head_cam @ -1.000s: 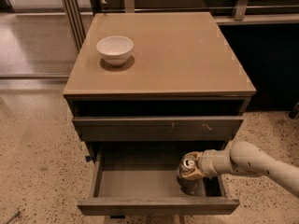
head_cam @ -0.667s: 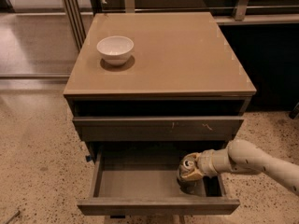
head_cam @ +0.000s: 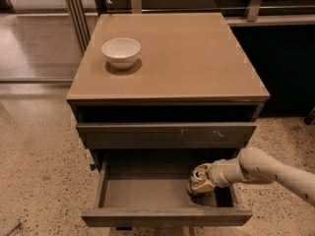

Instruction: Place 7up can into middle drawer

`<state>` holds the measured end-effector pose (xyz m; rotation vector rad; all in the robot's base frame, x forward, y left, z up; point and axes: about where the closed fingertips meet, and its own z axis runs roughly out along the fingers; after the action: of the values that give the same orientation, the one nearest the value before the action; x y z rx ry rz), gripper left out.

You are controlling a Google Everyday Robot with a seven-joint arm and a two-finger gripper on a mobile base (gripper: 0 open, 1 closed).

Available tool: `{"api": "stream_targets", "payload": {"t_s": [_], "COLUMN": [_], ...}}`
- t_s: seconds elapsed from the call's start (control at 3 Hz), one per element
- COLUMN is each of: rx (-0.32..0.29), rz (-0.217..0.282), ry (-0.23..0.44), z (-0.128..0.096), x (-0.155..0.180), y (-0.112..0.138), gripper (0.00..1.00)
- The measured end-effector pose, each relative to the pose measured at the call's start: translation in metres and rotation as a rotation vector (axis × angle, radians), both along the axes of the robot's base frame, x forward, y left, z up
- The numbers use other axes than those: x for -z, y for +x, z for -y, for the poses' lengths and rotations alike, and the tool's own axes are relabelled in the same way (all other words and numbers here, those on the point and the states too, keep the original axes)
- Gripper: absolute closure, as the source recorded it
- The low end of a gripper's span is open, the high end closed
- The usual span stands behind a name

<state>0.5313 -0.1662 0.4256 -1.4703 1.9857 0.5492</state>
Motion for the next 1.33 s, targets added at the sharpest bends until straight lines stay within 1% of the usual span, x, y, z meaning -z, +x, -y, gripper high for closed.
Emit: {"api": "stream_targets", "payload": {"t_s": [0.67, 1.0, 1.33], "rx": [-0.030, -0.030, -0.030], "rz": [0.037, 0.037, 0.037], "ry": [-0.007, -0.007, -0.007], "z": [-0.0004, -0.0005, -0.0005], "x": [0.0129, 0.0129, 0.0129], "y": [-0.0068, -0.0068, -0.0068], "gripper": [1.00, 0.81, 0.59]}}
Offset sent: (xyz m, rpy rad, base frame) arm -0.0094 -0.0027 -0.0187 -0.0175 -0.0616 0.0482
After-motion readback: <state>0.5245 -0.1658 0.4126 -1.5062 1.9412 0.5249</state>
